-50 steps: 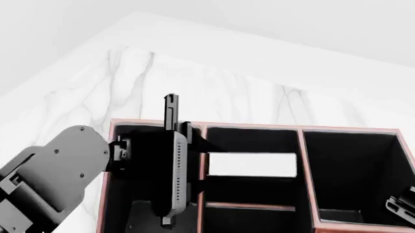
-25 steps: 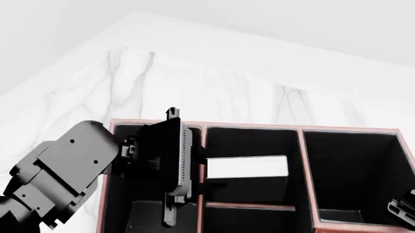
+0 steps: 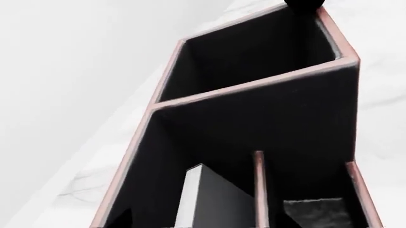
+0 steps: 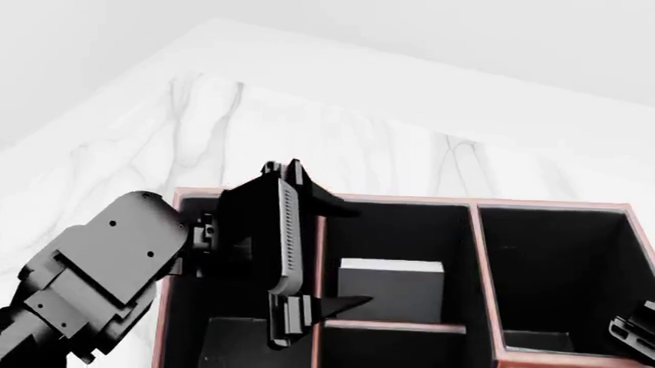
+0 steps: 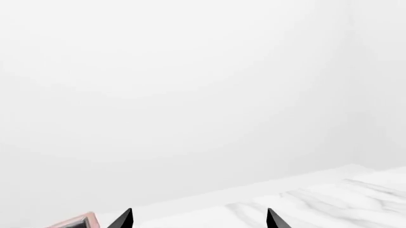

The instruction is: Pick up the book and place it in the front compartment of the caddy.

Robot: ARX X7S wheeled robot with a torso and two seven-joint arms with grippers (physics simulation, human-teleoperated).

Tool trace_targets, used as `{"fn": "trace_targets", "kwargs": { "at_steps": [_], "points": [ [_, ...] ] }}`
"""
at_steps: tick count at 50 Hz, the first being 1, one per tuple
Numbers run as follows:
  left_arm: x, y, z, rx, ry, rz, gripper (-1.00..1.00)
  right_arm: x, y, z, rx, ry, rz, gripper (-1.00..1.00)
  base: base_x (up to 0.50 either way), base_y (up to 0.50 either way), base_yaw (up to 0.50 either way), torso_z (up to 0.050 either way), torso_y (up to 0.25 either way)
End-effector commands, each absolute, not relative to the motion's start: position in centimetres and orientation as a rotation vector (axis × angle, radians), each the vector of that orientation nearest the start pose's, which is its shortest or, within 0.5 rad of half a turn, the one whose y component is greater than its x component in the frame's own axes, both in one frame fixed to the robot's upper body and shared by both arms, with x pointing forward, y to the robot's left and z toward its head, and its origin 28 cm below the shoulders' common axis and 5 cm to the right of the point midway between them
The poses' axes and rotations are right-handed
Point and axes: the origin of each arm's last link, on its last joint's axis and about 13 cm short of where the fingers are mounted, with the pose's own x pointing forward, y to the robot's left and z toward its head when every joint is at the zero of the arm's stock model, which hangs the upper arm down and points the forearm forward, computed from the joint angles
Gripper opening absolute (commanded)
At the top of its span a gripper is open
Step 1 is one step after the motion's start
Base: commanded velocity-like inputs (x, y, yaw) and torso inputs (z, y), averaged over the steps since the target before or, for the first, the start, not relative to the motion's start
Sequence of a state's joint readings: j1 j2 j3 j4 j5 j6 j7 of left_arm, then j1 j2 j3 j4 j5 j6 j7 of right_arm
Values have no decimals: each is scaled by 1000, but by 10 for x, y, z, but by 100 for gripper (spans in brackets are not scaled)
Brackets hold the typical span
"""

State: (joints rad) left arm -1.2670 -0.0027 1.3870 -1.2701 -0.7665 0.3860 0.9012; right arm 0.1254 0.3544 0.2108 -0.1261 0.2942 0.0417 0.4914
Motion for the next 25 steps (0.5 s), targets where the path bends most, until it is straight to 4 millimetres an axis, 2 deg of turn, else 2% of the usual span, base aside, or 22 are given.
{"fn": "trace_targets", "kwargs": {
  "at_steps": [1,2,3,4,5,6,8,9,11,13,15,17,18,20,23,25],
  "points": [
    [422,170,180,486,-122,-1179,100,236,-211,99,7,-291,-627,100,0,0,0,0,0],
    [417,162,183,482,-143,-1212,100,236,-211,99,7,-291,-627,100,0,0,0,0,0],
    [409,172,185,488,-196,-1143,100,237,-209,101,5,-300,-616,100,0,0,0,0,0],
    [399,169,187,475,-200,-1185,100,237,-209,102,4,-304,-612,100,0,0,0,0,0],
    [386,178,187,496,-238,-1155,100,237,-207,106,1,-315,-601,100,0,0,0,0,0],
    [378,177,188,481,-244,-1150,100,236,-206,107,-2,-323,-596,100,0,0,0,0,0],
    [364,182,193,434,-291,-1076,100,236,-205,113,-1,-341,-583,100,0,0,0,0,0],
    [352,186,197,412,-296,-979,100,236,-202,118,-9,-365,-574,100,0,0,0,0,0],
    [339,191,200,342,-258,-930,100,237,-200,122,-11,-380,-566,100,0,0,0,0,0],
    [325,197,201,309,-306,-881,100,238,-197,125,-21,-401,-559,100,0,0,0,0,0],
    [309,204,203,214,-333,-757,100,238,-193,129,-2,-424,-534,100,0,0,0,0,0],
    [298,209,202,192,-377,-678,100,237,-191,132,7,-438,-524,100,0,0,0,0,0],
    [289,213,200,76,-378,-610,100,236,-188,133,22,-448,-507,100,0,0,0,0,0],
    [284,215,193,97,-402,-536,100,236,-186,133,32,-453,-494,100,0,0,0,0,0],
    [265,223,189,-13,-454,-365,100,233,-182,135,62,-479,-477,100,0,0,0,0,0],
    [256,226,184,63,-579,-245,100,231,-180,137,67,-492,-469,100,0,0,0,0,0]
  ]
}}
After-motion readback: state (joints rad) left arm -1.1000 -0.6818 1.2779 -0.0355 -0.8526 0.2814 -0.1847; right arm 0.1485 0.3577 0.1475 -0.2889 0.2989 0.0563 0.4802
